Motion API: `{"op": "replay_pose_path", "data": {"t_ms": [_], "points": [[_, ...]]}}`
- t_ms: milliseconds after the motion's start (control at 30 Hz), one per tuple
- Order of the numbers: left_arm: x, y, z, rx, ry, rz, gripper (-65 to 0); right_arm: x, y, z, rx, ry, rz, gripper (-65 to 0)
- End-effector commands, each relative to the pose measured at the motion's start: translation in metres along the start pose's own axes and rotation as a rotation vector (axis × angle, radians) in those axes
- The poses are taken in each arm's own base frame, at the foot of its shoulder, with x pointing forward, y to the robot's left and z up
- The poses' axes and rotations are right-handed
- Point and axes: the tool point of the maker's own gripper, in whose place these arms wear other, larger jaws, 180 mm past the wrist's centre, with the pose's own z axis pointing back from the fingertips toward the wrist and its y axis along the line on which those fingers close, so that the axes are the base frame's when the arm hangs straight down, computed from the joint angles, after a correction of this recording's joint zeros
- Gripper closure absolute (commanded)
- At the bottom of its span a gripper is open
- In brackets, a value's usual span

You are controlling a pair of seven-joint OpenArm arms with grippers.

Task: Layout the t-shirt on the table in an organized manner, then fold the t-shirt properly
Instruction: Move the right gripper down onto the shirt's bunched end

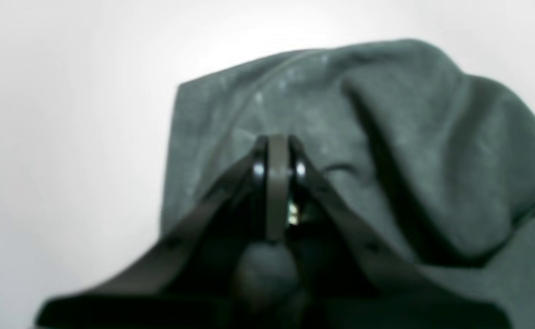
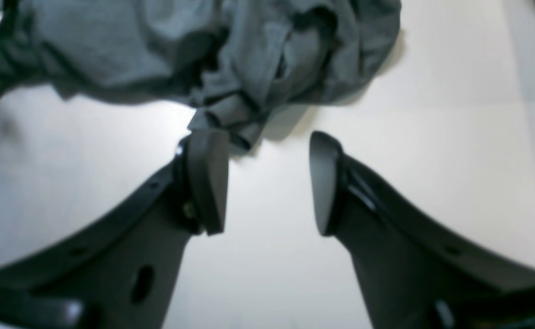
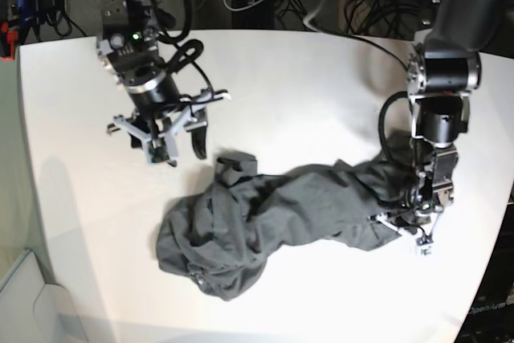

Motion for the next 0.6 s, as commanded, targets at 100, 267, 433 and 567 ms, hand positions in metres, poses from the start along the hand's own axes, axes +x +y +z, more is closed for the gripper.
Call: {"op": "replay_pose_path", "data": {"t_ms": [100, 267, 433, 567], "points": [[0.034, 0.012, 0.005, 0.024, -0.071, 0.005, -0.3, 0.018, 0.015, -0.015, 0.052, -0.037, 0.007, -29.4], [0.028, 0.027, 0.005, 0.048, -0.055, -0.005, -0.3, 0.01, 0.039, -0.036, 0.119, 0.0, 0.014, -29.4], [0.015, 0.031, 0.001, 0.057, -0.02, 0.002, -0.3, -0.005, 0.057, -0.061, 0.169, 0.062, 0.041, -28.2], [0.012, 0.028, 0.0, 0.053, -0.015, 0.003, -0.3, -0.011, 0.055, -0.079, 0.167, 0.095, 0.049, -16.7]]}}
